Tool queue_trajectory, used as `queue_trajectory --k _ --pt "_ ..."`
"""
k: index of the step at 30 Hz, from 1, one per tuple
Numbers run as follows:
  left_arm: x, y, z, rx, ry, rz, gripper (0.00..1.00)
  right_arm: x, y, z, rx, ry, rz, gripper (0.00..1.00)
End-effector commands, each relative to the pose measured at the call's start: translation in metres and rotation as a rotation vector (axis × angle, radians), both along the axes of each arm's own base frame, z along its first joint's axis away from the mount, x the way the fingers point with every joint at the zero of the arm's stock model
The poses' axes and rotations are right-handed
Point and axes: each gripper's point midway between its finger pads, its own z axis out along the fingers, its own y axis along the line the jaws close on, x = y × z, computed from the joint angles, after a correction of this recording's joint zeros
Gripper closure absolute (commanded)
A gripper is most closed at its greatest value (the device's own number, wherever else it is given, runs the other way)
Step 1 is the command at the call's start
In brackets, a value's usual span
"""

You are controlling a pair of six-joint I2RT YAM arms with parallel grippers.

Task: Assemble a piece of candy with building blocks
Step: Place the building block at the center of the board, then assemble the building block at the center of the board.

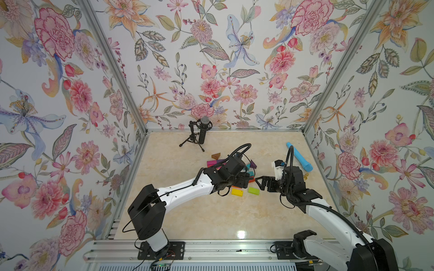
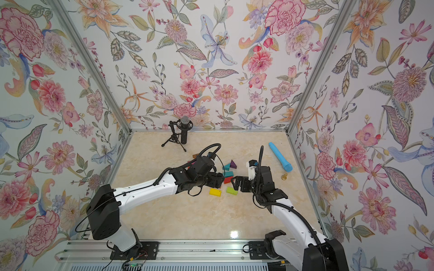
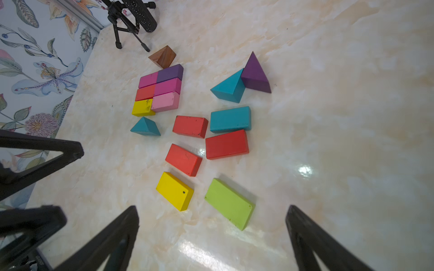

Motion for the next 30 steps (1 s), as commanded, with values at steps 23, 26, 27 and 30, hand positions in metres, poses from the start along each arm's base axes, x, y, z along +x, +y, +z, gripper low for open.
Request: queue_trajectory --k 23,26,27,30 --pt "-0.009 0.069 -0.050 -0.125 0.072 0.192 0.20 -0.033 0.051 -0.082 -0.041 0.238 0.071 0.00" --pt "-0.007 0.069 -0.052 -0.120 0.074 0.191 0.20 -0.027 0.047 -0.085 -0.077 0.227 0.053 0.00" --pt "-0.007 0.069 -0.053 -0.118 0.076 0.193 0.20 -0.026 0.047 -0.087 -0.086 0.230 0.053 0.00" --pt "-0.006 0.069 -0.056 -0.115 0.081 0.192 0.20 -0.021 0.051 -0.090 -0.096 0.234 0.064 0.00"
